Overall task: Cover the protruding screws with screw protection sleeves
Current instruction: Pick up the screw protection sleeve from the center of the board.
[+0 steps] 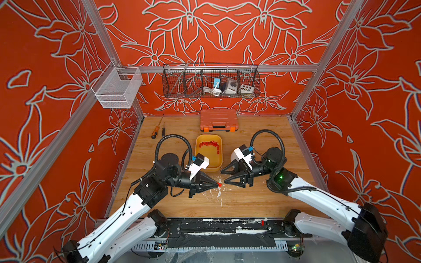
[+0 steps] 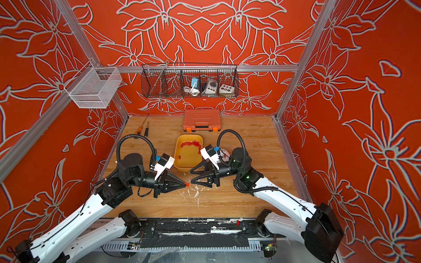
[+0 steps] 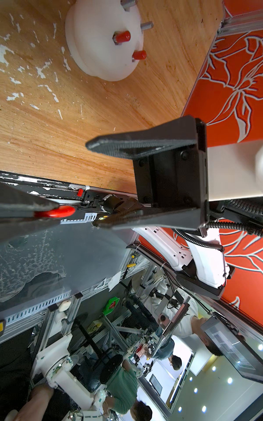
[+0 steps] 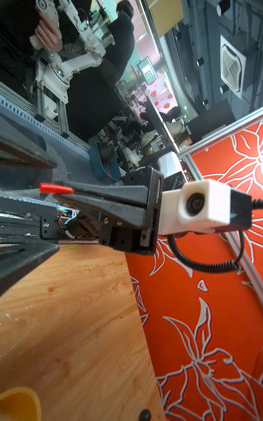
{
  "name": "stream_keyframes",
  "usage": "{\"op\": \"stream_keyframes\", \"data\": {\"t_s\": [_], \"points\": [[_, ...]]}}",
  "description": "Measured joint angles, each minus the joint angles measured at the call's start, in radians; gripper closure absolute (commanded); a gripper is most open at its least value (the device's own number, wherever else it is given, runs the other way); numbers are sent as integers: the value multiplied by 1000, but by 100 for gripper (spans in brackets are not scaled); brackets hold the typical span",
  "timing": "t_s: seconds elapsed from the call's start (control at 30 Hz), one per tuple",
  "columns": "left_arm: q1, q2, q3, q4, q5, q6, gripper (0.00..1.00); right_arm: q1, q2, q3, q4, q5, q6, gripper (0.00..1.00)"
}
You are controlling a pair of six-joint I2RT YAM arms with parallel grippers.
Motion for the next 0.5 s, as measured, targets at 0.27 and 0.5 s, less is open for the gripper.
{"op": "stream_keyframes", "data": {"t_s": [0.27, 0.5], "points": [[0, 5, -1, 3, -4, 0, 100, 43, -1, 26, -117, -11, -84, 59], [0, 5, -1, 7, -5, 0, 100, 51, -3, 47, -257, -7, -189, 76]]}}
